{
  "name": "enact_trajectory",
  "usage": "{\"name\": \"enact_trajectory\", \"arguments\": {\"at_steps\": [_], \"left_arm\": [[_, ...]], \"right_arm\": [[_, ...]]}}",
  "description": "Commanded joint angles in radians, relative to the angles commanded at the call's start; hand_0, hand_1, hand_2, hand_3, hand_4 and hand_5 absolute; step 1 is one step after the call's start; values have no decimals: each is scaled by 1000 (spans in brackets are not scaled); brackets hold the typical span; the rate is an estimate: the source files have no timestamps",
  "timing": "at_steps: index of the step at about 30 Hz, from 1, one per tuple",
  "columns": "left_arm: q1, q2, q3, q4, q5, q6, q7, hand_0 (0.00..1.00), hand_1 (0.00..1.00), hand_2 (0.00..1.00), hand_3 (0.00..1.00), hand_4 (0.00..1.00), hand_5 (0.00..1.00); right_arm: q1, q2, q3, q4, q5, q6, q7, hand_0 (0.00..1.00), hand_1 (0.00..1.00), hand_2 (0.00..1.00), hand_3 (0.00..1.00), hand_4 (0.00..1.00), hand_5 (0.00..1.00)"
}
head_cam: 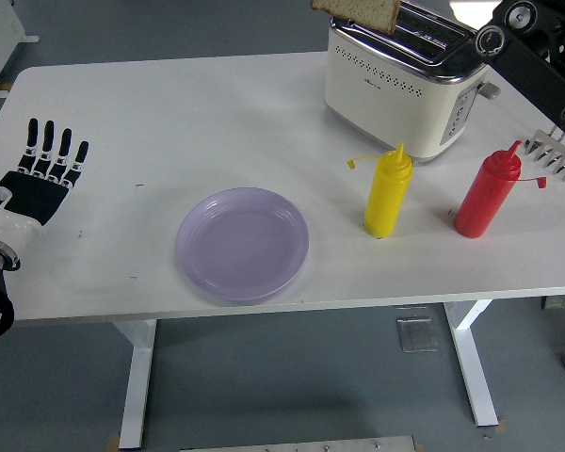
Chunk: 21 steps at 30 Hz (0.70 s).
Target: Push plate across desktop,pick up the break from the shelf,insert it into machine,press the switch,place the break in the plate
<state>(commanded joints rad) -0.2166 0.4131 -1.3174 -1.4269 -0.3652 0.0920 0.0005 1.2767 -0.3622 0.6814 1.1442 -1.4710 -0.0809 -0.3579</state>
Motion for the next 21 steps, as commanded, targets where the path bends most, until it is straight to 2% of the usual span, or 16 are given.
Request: {"name": "enact_trajectory", "arguments": {"at_steps": [7, 12, 16, 21], "left_arm": [[-2, 0, 1, 0, 1, 0, 1, 797, 719, 665, 672, 767, 998], [-4, 0, 0, 2, 3, -1, 1, 797, 714, 663, 671, 761, 998], [-5, 0, -1, 3, 4, -1, 1, 792, 710, 661, 673, 759, 998], [-6, -1, -5, 5, 5, -1, 2, 788, 706, 662, 677, 758, 998]], "right_arm": [[-15, -22, -23, 158, 152, 76, -59, 297, 404, 410, 412, 122, 2], [-17, -19, -74, 254, 274, 117, -108, 291, 404, 410, 411, 128, 2], [-22, -7, -117, 297, 373, 135, -138, 289, 399, 407, 412, 140, 2], [-30, 9, -169, 320, 483, 143, -161, 286, 391, 402, 410, 156, 2]]}}
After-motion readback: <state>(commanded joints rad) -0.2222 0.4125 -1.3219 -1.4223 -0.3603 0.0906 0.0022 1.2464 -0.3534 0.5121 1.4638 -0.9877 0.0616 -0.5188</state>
